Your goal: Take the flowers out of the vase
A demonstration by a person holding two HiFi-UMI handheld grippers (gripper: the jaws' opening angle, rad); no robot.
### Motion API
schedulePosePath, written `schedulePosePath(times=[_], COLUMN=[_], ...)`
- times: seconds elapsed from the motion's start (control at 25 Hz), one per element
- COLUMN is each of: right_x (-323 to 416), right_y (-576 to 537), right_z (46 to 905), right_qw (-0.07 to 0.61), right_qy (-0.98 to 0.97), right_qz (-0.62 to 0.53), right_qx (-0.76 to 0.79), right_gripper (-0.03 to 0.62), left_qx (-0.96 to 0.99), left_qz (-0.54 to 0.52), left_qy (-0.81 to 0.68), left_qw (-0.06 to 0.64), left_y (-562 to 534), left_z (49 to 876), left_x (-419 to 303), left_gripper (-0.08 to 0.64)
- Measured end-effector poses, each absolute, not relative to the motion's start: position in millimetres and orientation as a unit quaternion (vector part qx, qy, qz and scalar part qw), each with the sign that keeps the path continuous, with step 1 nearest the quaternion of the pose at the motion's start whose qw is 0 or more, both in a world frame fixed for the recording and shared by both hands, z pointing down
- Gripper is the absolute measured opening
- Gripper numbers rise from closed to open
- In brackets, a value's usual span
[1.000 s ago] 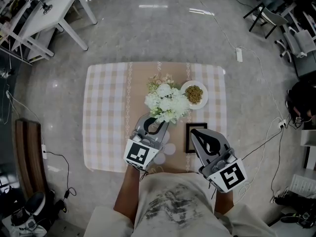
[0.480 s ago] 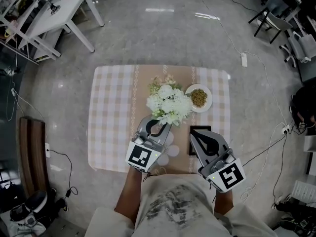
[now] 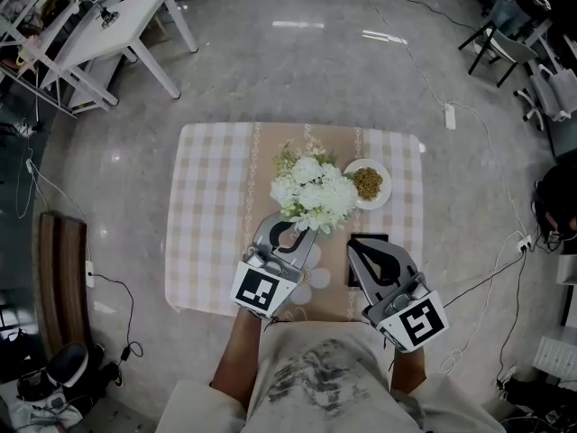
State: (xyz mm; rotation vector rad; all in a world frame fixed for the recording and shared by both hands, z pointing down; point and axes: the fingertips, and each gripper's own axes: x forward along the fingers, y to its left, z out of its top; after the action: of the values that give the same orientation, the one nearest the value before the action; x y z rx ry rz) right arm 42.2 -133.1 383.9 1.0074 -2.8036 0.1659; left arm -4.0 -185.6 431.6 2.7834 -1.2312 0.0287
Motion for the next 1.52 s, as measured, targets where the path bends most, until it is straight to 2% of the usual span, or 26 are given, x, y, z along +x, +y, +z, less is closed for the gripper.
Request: schedulePosePath(times=[1.52], right_x=[34.1], right_y=[-122.8], right_z=[365.5], right_qw=[0.066], right_qy=[-0.94], right_qz=[0.033], right_qx=[0.333], right_gripper=[0.017], left_qx=[0.913], left_qz=[-0.018], left_qy=[-0.406], left_qw=[-0.009], left_y=[-179.3], left_z=[363.9], left_x=[-12.1], left_gripper=[0.052])
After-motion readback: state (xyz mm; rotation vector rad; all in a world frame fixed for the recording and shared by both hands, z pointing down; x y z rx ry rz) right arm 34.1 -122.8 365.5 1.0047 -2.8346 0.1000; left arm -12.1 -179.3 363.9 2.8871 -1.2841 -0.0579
